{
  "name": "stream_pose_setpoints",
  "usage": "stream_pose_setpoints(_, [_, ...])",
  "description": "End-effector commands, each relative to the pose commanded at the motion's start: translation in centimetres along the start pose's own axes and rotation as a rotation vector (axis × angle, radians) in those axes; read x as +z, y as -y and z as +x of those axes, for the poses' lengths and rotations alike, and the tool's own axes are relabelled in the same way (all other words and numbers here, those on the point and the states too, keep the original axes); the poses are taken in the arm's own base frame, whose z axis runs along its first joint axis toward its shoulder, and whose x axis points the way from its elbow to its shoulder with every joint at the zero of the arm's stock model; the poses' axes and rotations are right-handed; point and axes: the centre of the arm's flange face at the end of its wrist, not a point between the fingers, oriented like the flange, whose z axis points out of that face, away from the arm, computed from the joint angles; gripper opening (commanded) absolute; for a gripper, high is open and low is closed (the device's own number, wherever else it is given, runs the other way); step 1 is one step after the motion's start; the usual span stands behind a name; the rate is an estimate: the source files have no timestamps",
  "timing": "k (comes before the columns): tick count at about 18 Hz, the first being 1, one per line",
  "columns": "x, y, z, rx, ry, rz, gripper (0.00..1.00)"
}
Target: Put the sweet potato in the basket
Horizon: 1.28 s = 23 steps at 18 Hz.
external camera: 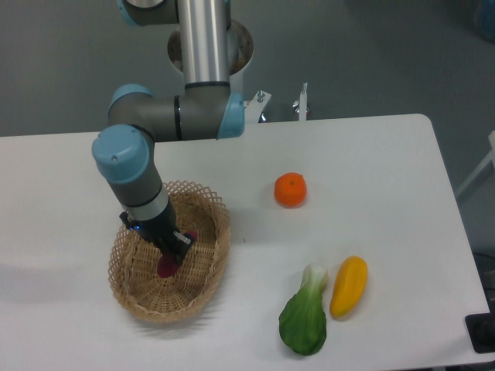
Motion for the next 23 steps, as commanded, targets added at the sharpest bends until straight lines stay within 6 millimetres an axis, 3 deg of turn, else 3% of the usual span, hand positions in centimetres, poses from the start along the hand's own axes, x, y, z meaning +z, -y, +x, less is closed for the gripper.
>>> stream_pose_setpoints(10, [1.7, 0.2, 0.2, 0.006, -0.002, -0.03, 0.38])
stream_pose_setpoints(11, [1.7, 0.2, 0.2, 0.006, -0.002, -0.03, 0.46])
stream_pose_setpoints(12, [1.6, 0.2, 0.1, 0.003, 0.001, -0.028, 0.6])
stream_pose_setpoints(14, [1.5, 0.1, 0.1, 0.004, 0.011, -0.034, 0.99])
stream_pose_setpoints(20, [-1.6, 0.7, -1.4, -0.023, 0.068, 0.001, 1.0])
stream_pose_setpoints(23, [-4.1, -0.7, -5.1, -0.08, 0.088, 0.042, 1.0])
